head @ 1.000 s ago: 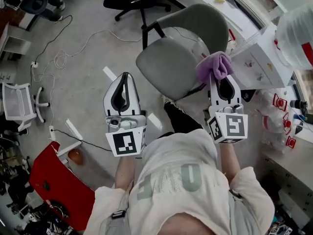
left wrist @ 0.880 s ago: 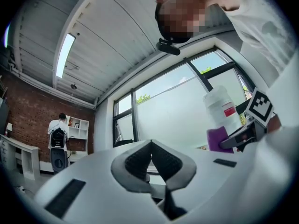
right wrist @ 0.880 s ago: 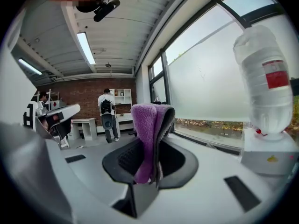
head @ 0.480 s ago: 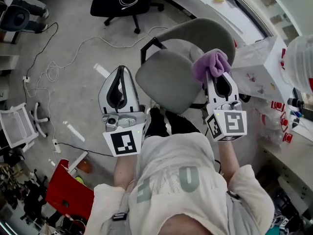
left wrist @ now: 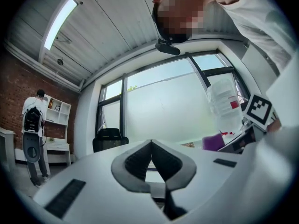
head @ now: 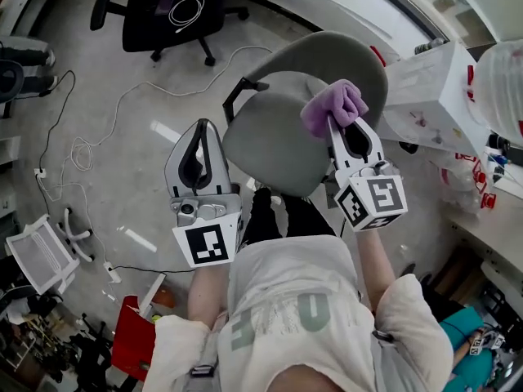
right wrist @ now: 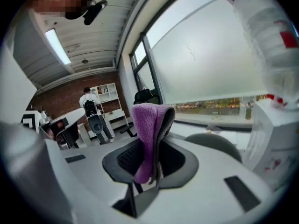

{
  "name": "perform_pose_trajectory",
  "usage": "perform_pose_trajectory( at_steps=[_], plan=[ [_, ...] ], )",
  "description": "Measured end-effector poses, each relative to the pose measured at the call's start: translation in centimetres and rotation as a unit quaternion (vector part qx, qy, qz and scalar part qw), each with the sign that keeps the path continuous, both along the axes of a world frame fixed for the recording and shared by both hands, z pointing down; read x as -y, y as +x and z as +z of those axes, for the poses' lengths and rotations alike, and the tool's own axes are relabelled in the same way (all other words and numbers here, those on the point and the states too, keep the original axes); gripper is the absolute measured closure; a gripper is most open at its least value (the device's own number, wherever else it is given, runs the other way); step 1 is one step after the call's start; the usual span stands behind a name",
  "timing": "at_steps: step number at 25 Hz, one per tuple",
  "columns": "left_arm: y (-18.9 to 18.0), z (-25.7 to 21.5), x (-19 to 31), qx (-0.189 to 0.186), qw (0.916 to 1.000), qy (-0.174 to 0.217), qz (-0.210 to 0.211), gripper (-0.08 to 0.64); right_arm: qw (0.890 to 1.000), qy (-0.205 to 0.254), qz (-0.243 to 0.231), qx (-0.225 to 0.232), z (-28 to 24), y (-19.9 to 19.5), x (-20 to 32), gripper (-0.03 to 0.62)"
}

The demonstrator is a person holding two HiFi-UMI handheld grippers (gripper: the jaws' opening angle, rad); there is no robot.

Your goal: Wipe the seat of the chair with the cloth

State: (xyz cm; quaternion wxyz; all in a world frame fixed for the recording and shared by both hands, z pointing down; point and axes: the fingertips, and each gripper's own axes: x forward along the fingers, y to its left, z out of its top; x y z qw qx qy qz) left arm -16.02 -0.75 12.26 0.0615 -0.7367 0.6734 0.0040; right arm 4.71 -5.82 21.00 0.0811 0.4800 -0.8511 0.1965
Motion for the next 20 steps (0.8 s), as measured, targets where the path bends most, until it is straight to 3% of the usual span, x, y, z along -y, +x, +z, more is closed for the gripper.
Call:
perform_pose_trajectory(
  at_steps=[3, 6, 13, 20],
  plan=[
    [0.3, 3.7, 2.1, 0.007, 0.9994, -0.027, 0.018, 0.548, 0.996, -0.08, 0.005, 0.039, 6.2, -1.3, 2.3, 0.506],
    [0.4, 8.5, 3.7, 0.004, 0.9984, -0.049, 0.028, 0.548, 0.983, -0.17, 0.006, 0.067, 14.8, -2.6, 4.1, 0.506],
    [0.5, 20.9, 6.5, -0.018, 0.9941, -0.098, 0.042, 0.548, 0.944, -0.321, 0.024, 0.071, 34.9, -4.8, 6.4, 0.508],
    [0.9, 29.3, 6.0, -0.026, 0.9869, -0.152, 0.048, 0.548, 0.893, -0.433, 0.023, 0.119, 45.3, -8.4, 5.7, 0.508]
  ],
)
